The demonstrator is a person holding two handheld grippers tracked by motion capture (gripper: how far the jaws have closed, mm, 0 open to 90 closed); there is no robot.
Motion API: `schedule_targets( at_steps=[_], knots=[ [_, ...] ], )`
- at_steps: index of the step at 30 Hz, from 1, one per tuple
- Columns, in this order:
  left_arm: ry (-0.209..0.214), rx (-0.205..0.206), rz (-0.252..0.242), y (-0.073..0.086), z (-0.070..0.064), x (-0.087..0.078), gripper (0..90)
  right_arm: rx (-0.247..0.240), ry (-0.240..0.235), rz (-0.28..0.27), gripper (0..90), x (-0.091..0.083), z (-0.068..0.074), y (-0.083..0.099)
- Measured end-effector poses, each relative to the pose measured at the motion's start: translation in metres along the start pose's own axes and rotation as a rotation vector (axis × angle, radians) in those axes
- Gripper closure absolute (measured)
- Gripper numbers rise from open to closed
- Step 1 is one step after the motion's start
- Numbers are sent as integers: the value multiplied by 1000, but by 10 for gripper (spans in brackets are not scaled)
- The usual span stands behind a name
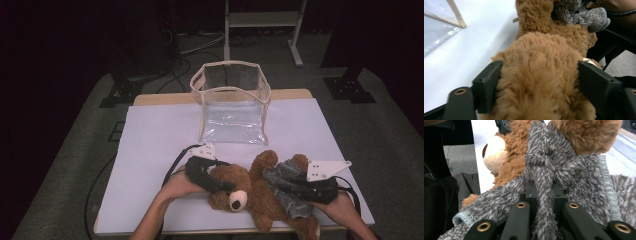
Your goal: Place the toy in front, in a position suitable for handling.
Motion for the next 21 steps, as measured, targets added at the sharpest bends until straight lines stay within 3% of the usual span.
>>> schedule_targets(
  at_steps=[2, 3, 4, 6, 10, 15, 18, 21],
  knots=[
    [-28, 54, 26, 1, -1, 0, 440, 4, 0, -2, 803, 0, -1, -1],
    [-28, 54, 26, 1, -1, 0, 513, 6, 2, -5, 803, 0, -2, -1],
    [-64, 90, 46, 0, 0, -4, 575, 11, 3, -10, 802, 0, -3, -2],
    [-95, 104, 55, -2, 2, -5, 643, 30, 3, -31, 800, -1, -7, -6],
    [-179, 120, 52, -8, 16, -14, 676, 64, 6, -61, 800, -1, -23, -17],
    [-267, 138, 64, -17, 37, -39, 674, 53, -11, -61, 800, 14, -35, -38],
    [-287, 133, 76, -15, 46, -52, 661, 29, -25, -47, 800, 29, -38, -53],
    [-275, 123, 99, -3, 48, -53, 626, 12, -39, -7, 801, 43, -34, -56]
  ],
)
Point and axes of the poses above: each handheld gripper's, and its own axes: x roughly forward along the jaws, y roughly out of its underside, z roughly to its left, the point moved 10 cm from there along x, roughly forward along the jaws, and after that the axes turned 7 degrees about z, right-handed, at the moved point
